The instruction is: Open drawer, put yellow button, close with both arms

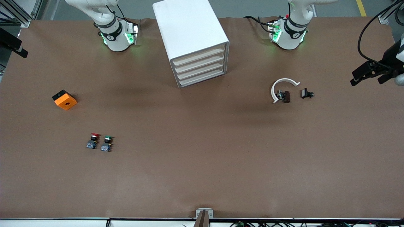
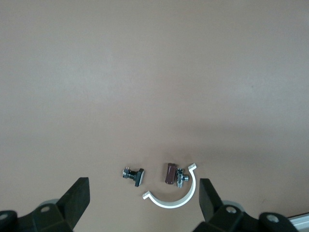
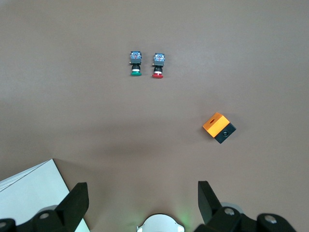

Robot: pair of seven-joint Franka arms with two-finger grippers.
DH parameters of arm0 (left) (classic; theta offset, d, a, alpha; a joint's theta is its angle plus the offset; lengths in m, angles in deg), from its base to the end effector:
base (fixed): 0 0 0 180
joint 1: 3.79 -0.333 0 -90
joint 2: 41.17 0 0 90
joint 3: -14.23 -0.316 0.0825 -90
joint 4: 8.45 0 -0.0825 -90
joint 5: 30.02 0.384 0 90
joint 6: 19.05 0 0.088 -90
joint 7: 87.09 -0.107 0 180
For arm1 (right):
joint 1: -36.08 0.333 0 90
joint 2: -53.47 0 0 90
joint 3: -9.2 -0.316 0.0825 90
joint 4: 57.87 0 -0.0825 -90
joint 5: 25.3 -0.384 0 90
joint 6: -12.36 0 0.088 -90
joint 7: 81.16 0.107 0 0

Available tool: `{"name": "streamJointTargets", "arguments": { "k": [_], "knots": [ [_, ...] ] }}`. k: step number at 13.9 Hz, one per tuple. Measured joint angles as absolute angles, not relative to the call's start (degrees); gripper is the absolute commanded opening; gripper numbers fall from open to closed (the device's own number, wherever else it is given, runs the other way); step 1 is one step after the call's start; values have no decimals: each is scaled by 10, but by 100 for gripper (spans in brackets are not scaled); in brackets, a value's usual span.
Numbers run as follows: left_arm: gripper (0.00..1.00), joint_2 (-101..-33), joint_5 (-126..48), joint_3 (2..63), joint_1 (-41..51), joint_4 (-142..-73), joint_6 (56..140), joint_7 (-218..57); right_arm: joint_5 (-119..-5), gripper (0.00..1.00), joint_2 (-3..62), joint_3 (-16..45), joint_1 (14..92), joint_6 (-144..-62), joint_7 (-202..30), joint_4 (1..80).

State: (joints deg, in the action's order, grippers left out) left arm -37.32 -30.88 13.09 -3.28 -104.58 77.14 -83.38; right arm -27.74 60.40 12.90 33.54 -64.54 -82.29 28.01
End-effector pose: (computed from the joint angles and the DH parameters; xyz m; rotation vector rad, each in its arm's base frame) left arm 0.5431 0.0049 0.6202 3.1194 0.1199 0.1058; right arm 0.4864 -0.0505 0.7012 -3.0871 0.1230 0.0506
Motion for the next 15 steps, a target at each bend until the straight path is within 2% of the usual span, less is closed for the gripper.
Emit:
{"name": "streamJointTargets", "arguments": {
  "k": [2, 6, 15],
  "knots": [
    [100, -398, -309, 132, -32, -1004, 754, -834, -277, 100, 604, 129, 335, -645, -823, 280],
    [100, -402, -309, 131, -34, -975, 727, -834, -277, 100, 604, 129, 335, -645, -822, 280],
    [100, -402, -307, 137, -33, -969, 717, -834, -277, 100, 604, 129, 335, -645, -822, 280]
  ]
}}
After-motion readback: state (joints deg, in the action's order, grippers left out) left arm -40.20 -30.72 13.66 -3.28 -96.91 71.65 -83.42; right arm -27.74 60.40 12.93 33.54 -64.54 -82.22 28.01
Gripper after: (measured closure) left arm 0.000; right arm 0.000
